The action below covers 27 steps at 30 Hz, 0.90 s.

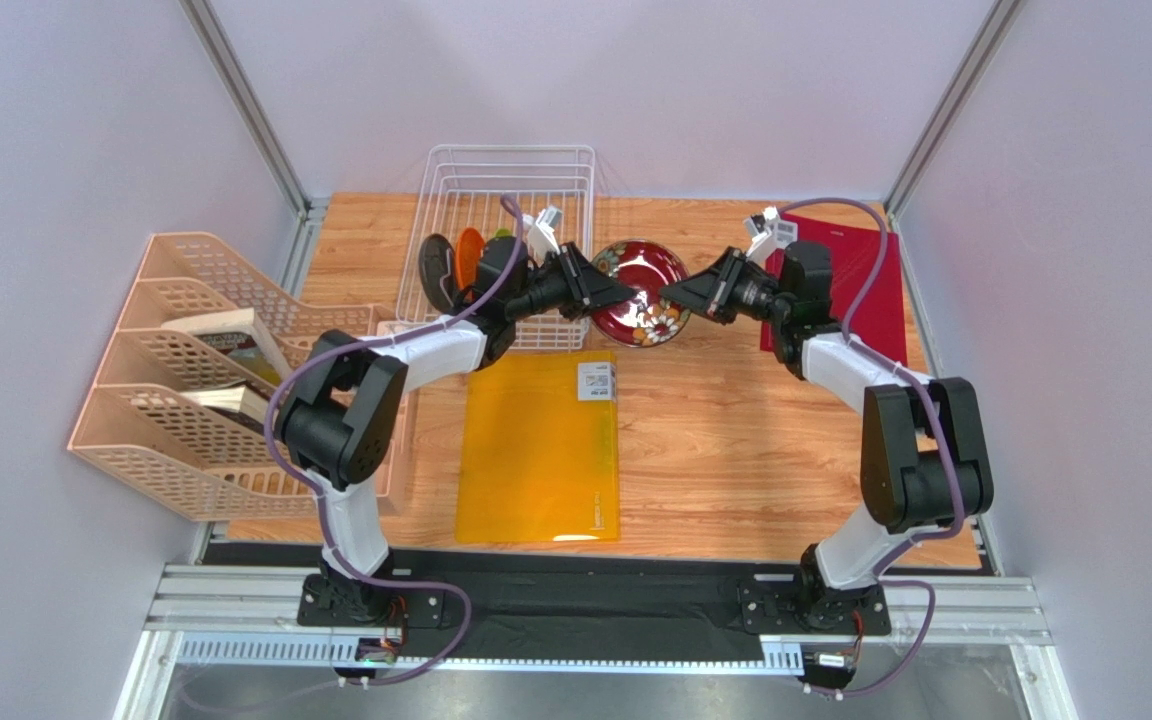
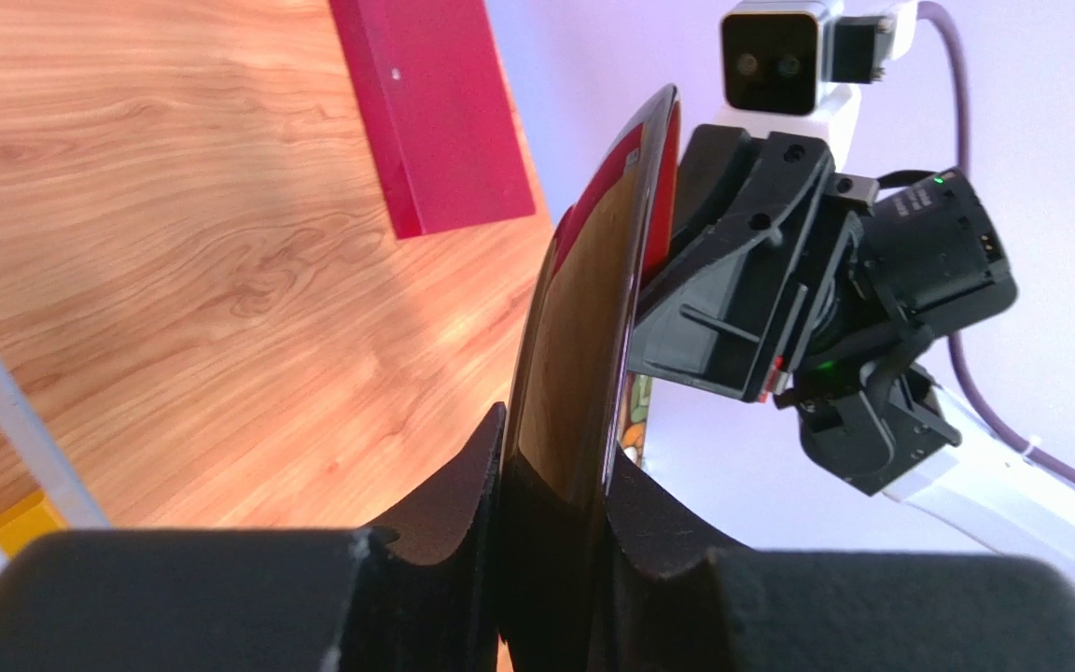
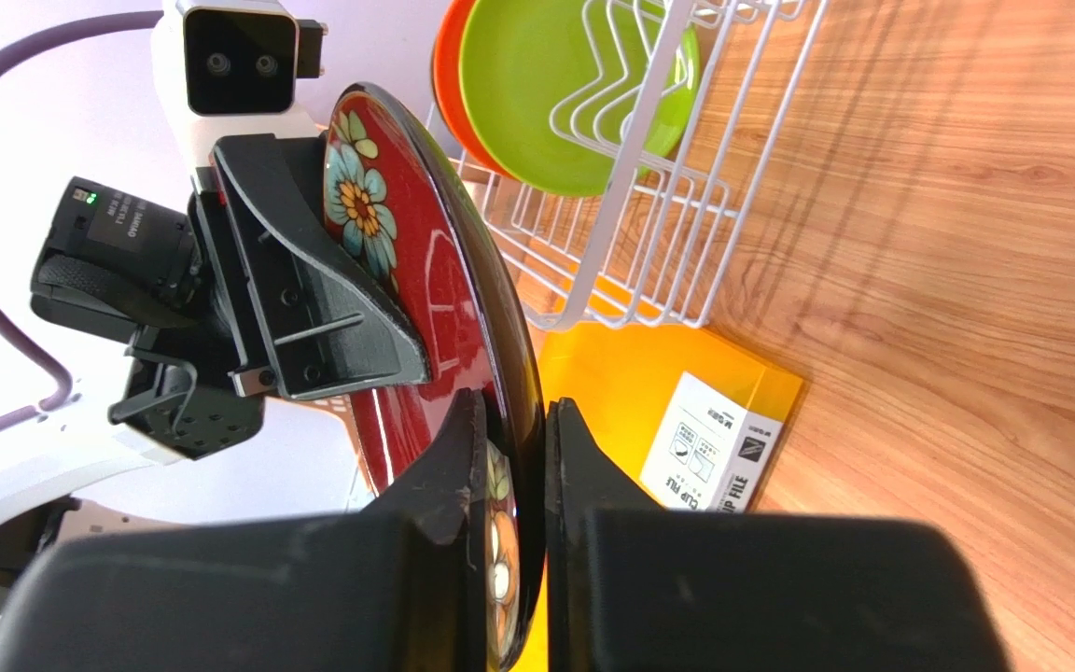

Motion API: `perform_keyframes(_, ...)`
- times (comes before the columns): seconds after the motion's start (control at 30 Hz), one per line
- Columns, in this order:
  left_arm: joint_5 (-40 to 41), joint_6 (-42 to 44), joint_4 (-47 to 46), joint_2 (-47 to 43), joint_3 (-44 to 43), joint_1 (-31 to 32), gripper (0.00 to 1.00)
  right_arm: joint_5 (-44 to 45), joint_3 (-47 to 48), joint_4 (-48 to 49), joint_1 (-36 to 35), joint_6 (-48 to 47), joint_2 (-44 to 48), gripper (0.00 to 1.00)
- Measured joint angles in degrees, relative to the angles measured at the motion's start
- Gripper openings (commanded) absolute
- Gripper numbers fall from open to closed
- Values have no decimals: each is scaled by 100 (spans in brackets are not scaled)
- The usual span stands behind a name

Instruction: Unload the plates from the dish rack

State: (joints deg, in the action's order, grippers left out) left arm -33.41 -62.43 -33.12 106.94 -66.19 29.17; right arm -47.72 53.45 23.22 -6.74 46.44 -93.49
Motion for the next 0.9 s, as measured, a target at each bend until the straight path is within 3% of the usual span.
perform_keyframes(0.07,-42,0,-94,0,9,4,38,-24,-20,48,26,33,33,0)
perform_keyframes(0.13,13,149,-46,4,28,33,75,72,-20,-9,48,-28,144,0)
perform_keyframes(0.17,31,291,-35,7,28,55,99,155,-22,-90,68,-109,203,0)
perform_keyframes(0.27,129,748,63,-109,15,157,100,496,-15,-461,181,-321,258,0)
perform_keyframes(0.47,1049,2588,1731,-892,-153,280,100,1078,682,-1639,713,-682,-24,0)
perform_keyframes(0.67,2568,3991,2881,-1939,-551,308,100,1698,2149,-2391,907,-1058,-1141,0)
perform_keyframes(0.9,4282,4701,3679,-2730,-466,310,100,1928,3357,-3051,907,-1276,-2605,0)
